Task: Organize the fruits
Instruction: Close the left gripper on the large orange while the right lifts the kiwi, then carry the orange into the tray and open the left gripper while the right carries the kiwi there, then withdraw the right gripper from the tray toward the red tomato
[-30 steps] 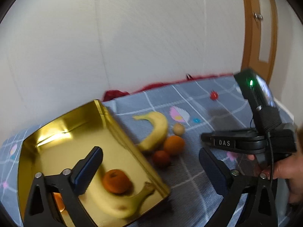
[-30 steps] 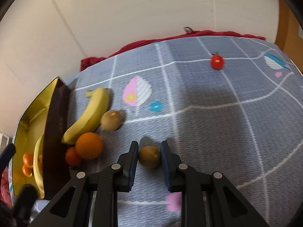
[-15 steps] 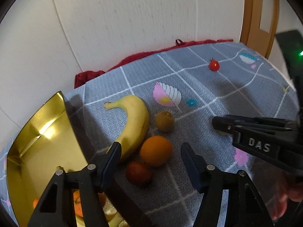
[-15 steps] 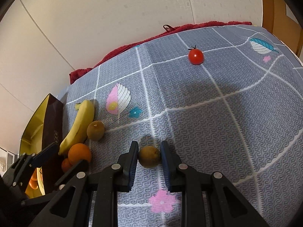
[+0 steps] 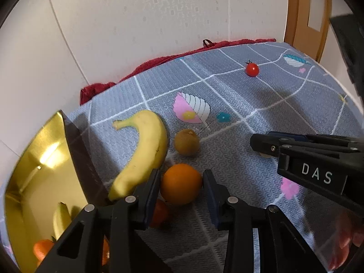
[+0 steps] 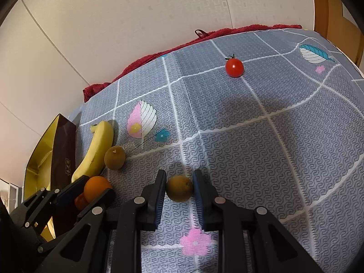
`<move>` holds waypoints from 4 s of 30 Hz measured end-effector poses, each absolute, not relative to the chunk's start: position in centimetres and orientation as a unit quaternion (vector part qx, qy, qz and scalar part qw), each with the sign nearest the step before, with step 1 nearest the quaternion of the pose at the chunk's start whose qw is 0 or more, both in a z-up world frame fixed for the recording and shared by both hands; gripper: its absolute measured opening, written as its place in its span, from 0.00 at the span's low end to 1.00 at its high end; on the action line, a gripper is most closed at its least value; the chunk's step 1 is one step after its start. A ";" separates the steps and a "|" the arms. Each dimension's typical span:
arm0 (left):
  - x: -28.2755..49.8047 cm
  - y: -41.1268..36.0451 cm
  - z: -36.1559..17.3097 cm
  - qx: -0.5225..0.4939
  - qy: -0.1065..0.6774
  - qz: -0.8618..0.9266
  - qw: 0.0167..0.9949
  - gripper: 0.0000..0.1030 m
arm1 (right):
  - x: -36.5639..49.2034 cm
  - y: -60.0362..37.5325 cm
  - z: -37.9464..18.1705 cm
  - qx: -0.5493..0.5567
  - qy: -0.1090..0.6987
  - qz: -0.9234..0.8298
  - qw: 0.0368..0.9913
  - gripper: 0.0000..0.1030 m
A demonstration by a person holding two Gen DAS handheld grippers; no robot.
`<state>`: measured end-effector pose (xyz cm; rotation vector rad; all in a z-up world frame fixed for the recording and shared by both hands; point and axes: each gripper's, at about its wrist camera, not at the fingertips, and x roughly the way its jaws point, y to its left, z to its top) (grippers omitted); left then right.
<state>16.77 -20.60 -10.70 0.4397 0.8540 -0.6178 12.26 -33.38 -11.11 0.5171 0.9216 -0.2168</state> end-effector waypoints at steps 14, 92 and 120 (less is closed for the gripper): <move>15.5 -22.3 -11.4 0.226 0.389 -0.290 0.845 0.36 | 12.2 -33.0 -11.1 0.231 0.439 -0.105 0.862 0.24; 19.7 7.4 -7.8 -0.023 0.303 0.001 0.953 0.36 | 14.5 -13.9 -6.1 0.063 0.304 0.158 0.937 0.23; 16.1 4.5 -6.6 -0.043 0.271 -0.099 0.957 0.82 | 15.9 -17.8 -6.8 0.126 0.308 0.075 0.940 0.31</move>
